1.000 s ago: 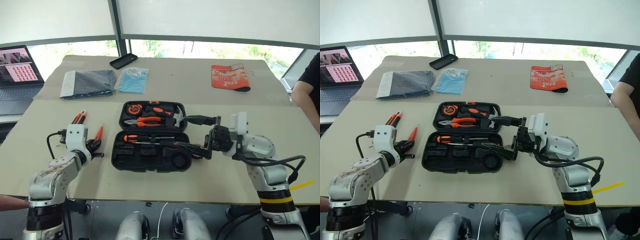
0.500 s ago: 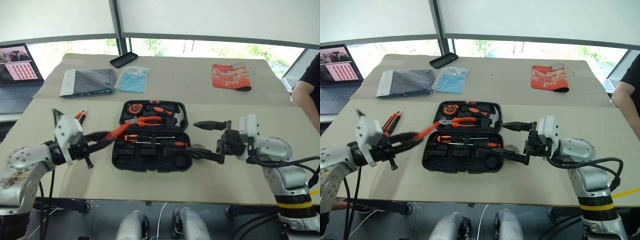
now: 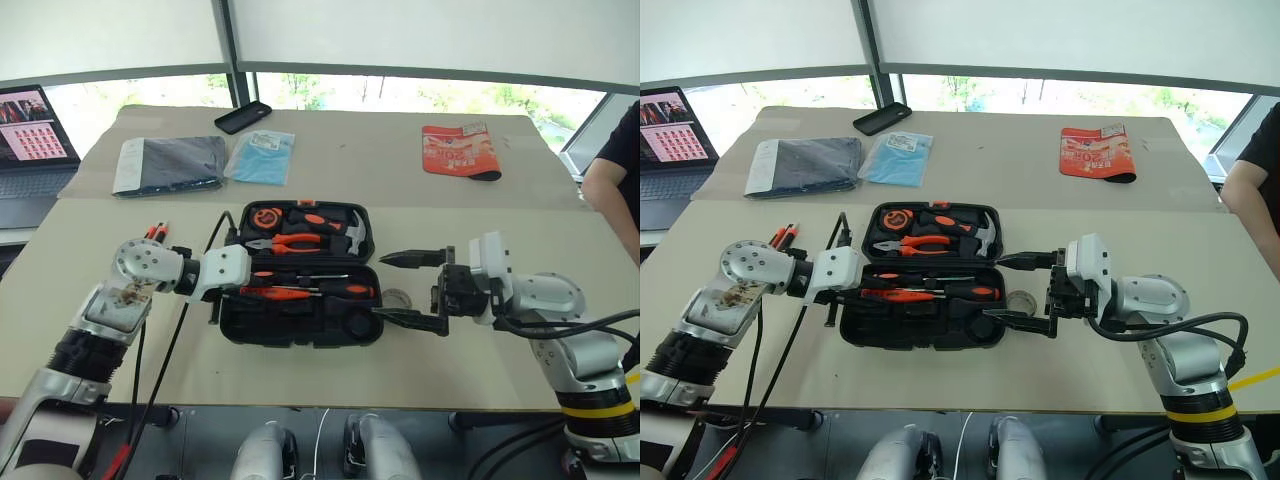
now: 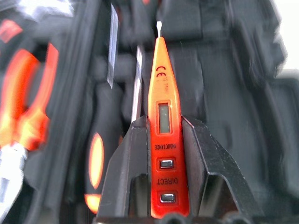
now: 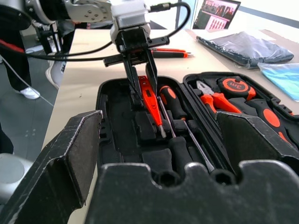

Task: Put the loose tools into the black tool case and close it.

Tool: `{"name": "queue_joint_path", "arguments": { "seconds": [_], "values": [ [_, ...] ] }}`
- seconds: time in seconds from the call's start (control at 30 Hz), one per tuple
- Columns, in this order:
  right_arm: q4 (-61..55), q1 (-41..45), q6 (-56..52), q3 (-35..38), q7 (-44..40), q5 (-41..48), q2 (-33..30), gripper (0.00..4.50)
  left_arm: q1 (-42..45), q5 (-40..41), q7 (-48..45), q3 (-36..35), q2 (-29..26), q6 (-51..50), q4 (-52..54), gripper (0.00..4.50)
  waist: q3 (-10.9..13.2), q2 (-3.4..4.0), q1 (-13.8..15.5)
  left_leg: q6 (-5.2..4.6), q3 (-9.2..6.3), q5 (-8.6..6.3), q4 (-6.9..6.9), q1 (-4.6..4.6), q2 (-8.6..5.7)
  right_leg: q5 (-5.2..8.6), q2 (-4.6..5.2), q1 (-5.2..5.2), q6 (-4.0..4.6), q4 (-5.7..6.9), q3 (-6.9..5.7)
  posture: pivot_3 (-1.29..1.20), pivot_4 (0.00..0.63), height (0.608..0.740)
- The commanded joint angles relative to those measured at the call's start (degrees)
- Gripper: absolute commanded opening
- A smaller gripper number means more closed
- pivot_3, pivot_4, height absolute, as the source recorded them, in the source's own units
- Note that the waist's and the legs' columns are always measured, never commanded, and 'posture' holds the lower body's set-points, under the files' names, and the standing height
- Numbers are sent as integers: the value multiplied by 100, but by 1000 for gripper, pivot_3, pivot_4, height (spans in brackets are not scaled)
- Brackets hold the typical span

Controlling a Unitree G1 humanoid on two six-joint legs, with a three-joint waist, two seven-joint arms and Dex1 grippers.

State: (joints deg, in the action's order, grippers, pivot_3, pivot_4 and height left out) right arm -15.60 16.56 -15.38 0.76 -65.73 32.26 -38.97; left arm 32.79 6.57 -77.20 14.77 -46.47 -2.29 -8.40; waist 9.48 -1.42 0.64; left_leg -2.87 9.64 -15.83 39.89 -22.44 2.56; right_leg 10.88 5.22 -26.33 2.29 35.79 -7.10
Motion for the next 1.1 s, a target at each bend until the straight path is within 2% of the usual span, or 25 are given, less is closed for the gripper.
{"name": "queue_joint_path", "arguments": {
  "seconds": [0.03,0.23,0.5,0.67,0.73,0.77,0.87,1.1],
  "values": [
    [-222,-14,-22,56,56,-2,-50,4500,152,-166,-171,72,-73,-46,-51,480,0,0,3,-4,0,-2,2,0,-1,2,2,0,-4,0,1,0,150,740],
    [-282,-99,-18,70,128,-13,-63,4500,-24,-354,-64,83,-186,-459,172,480,0,0,3,-14,-2,-8,9,3,-4,7,8,4,-13,7,4,0,150,740],
    [-249,-114,-29,49,119,-27,-90,4500,-253,-439,-269,166,-466,-438,420,480,-1,-1,-49,-20,-4,-12,7,15,4,8,0,5,-11,18,12,0,150,740],
    [-188,-89,-36,19,74,-51,-97,4500,-265,-200,-30,154,-111,-1074,638,480,-1,0,-27,-12,-3,-7,10,14,1,8,2,6,-10,21,11,0,150,740],
    [-183,-98,-35,34,65,-48,-103,4500,-361,-83,7,1,-93,-1090,716,1504,-1,0,-4,-12,-2,-7,18,13,0,8,5,9,-11,21,10,0,150,740],
    [-180,-103,-34,39,61,-47,-107,4500,-386,-15,83,-135,-42,-939,696,1734,-1,0,-1,-15,-1,-9,21,13,-2,8,8,10,-12,21,10,0,150,740],
    [-176,-139,-49,52,42,-29,-120,4500,-373,378,150,-667,77,-365,587,2852,0,-1,0,-19,-1,-11,25,9,-2,7,12,9,-13,20,13,0,150,740],
    [-152,-273,-96,76,-2,5,-155,4500,-656,1108,280,-1390,188,-452,707,2852,0,-2,-8,-15,-5,-9,36,4,1,7,12,8,-12,26,8,0,150,740]
  ]
}}
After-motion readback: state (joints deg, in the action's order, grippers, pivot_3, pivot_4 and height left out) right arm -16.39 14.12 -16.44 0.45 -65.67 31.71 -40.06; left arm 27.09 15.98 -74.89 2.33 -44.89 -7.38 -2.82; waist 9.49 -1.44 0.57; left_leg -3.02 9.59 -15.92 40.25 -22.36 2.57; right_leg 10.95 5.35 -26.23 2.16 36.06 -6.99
